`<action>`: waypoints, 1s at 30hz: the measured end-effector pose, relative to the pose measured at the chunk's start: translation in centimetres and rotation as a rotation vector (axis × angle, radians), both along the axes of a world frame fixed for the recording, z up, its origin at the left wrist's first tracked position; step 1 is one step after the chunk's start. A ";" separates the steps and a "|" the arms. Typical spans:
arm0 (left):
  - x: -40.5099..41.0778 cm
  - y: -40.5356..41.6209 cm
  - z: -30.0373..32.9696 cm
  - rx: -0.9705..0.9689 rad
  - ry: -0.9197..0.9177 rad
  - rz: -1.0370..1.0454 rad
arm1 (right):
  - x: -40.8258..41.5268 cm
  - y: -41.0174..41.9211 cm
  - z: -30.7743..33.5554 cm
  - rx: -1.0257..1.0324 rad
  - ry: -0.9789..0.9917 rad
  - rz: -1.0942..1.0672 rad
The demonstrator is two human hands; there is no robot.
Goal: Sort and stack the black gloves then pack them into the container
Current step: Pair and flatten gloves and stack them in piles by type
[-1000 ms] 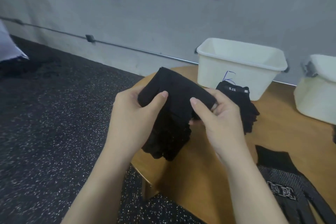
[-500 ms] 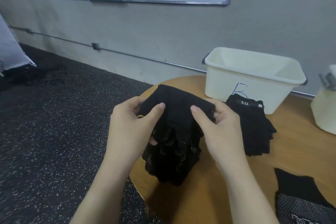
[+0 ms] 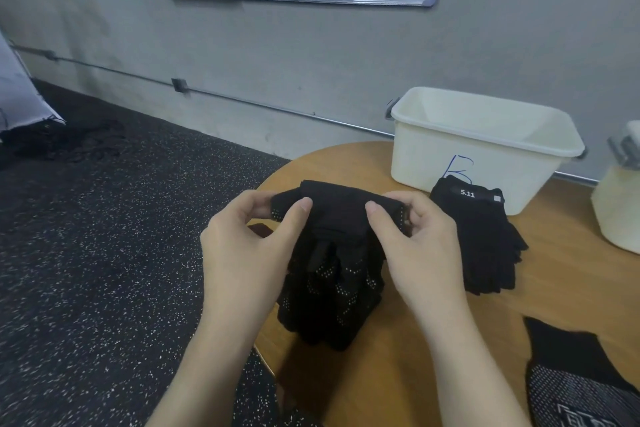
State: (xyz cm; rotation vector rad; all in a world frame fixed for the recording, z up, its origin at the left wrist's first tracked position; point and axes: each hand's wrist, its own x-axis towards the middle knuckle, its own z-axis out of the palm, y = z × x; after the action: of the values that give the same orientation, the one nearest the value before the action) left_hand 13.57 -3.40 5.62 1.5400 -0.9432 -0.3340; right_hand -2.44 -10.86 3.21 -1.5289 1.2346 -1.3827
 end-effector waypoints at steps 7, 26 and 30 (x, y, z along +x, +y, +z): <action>0.1 0.2 0.1 -0.057 -0.452 0.091 | -0.1 0.3 0.2 -0.108 0.170 -0.105; -1.3 -0.9 -4.5 -0.009 -0.400 -0.309 | 1.7 2.4 -1.4 -0.238 0.609 0.241; -1.5 -0.7 -4.8 -0.015 -0.356 -0.290 | 1.9 2.7 -1.3 -0.244 0.652 0.219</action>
State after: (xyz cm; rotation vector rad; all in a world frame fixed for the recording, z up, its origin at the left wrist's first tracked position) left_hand 12.06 -4.12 0.81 1.4756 -1.4518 -0.2596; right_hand -0.57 -8.13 1.87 -2.3276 1.2350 -0.9389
